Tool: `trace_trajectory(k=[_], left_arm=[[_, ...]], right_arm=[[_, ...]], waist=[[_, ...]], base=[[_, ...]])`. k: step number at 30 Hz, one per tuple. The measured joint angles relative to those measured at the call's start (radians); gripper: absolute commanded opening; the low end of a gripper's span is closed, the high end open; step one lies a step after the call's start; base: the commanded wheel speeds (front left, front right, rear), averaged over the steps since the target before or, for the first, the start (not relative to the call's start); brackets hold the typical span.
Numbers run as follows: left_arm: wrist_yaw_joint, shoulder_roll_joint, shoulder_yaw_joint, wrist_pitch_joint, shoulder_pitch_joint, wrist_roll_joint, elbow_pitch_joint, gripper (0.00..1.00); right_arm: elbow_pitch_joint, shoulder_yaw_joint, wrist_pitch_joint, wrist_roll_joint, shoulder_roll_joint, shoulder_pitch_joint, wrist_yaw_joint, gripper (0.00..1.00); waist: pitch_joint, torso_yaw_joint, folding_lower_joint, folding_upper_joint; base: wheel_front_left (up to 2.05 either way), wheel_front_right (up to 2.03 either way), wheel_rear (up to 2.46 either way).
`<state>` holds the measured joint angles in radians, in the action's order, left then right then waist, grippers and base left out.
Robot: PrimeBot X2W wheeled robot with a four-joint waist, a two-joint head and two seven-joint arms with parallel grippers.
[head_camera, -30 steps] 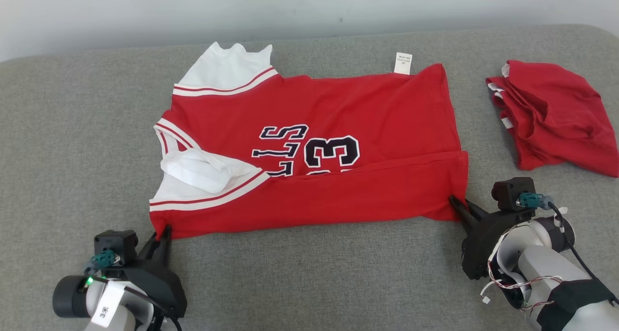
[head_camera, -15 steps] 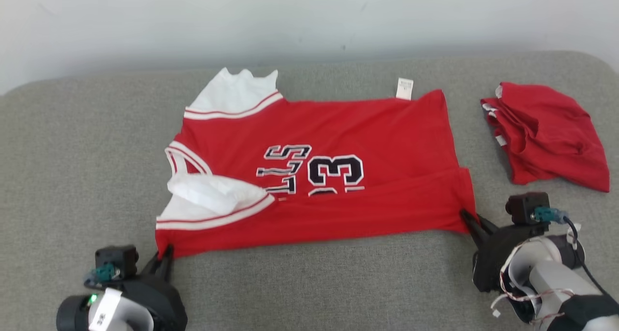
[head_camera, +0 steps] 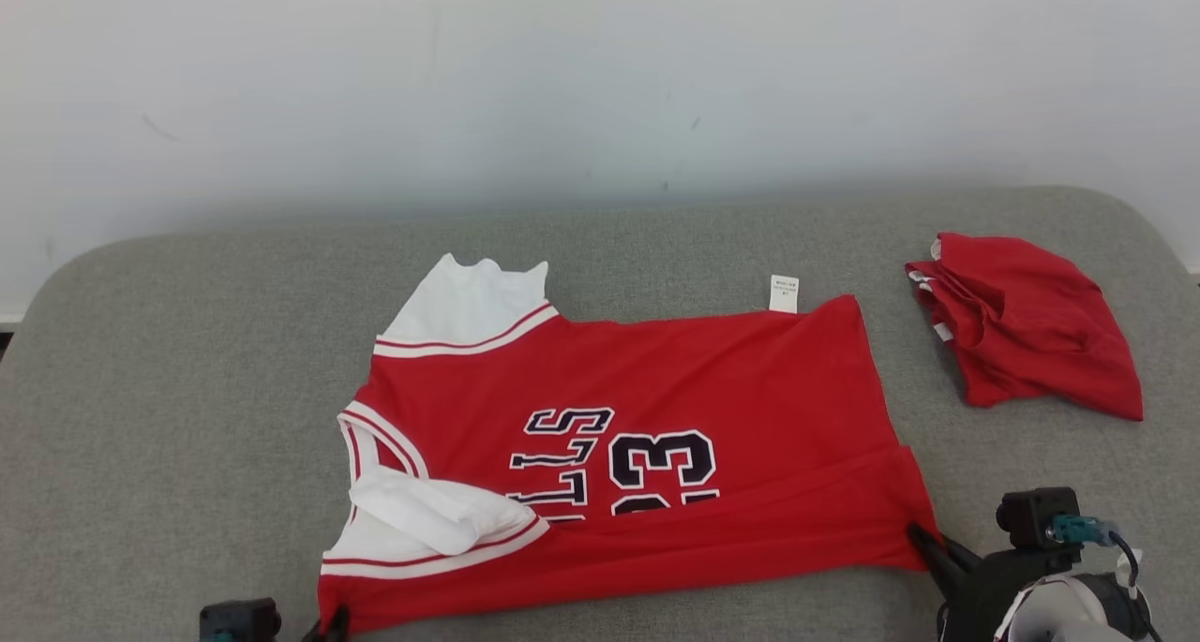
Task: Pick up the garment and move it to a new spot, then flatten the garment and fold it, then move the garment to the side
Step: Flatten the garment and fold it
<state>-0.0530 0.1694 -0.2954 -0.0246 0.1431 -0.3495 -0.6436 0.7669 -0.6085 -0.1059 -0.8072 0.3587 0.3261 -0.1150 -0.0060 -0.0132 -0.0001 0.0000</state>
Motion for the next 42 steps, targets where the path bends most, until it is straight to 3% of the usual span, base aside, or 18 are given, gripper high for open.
trace_trajectory(k=[9,20,21,22,23,33,42], left_arm=[[0.014,0.017,-0.003,0.048,-0.086,-0.004,0.093,0.00],[0.023,0.013,0.002,0.102,-0.132,-0.047,0.158,0.00],[0.027,0.013,0.002,0.105,-0.138,-0.047,0.164,0.00],[0.029,0.013,0.002,0.110,-0.141,-0.047,0.170,0.59],[0.034,0.013,0.005,0.114,-0.141,-0.048,0.178,1.00],[0.045,0.017,0.063,0.083,-0.156,-0.094,0.357,1.00],[0.097,0.023,0.082,-0.009,-0.159,-0.037,0.509,1.00]], right_arm=[[-0.080,0.003,0.002,-0.018,0.023,-0.101,0.002,0.00],[-0.126,0.005,0.038,-0.038,0.036,-0.136,0.037,0.00],[-0.129,0.007,0.045,-0.038,0.037,-0.136,0.044,0.37],[-0.132,0.007,0.045,-0.038,0.038,-0.136,0.046,0.88],[-0.139,0.008,0.045,-0.038,0.040,-0.137,0.051,1.00],[-0.260,0.073,0.034,-0.098,0.070,-0.153,0.054,1.00],[-0.381,0.104,-0.057,-0.075,0.081,-0.154,0.072,1.00]], waist=[[-0.038,-0.001,0.0000,0.0000],[-0.032,-0.005,0.0001,0.0001],[-0.031,-0.006,0.0001,0.0001],[-0.030,-0.006,0.0001,0.0001],[-0.030,-0.006,0.0001,0.0001],[-0.032,-0.004,0.0001,0.0001],[-0.032,0.000,0.0001,0.0001]], base=[[0.00,0.00,0.00],[0.00,0.00,0.00],[0.00,0.00,0.00],[0.00,0.00,0.00],[0.00,0.00,0.00],[0.00,0.00,0.00],[0.00,0.00,0.00]])
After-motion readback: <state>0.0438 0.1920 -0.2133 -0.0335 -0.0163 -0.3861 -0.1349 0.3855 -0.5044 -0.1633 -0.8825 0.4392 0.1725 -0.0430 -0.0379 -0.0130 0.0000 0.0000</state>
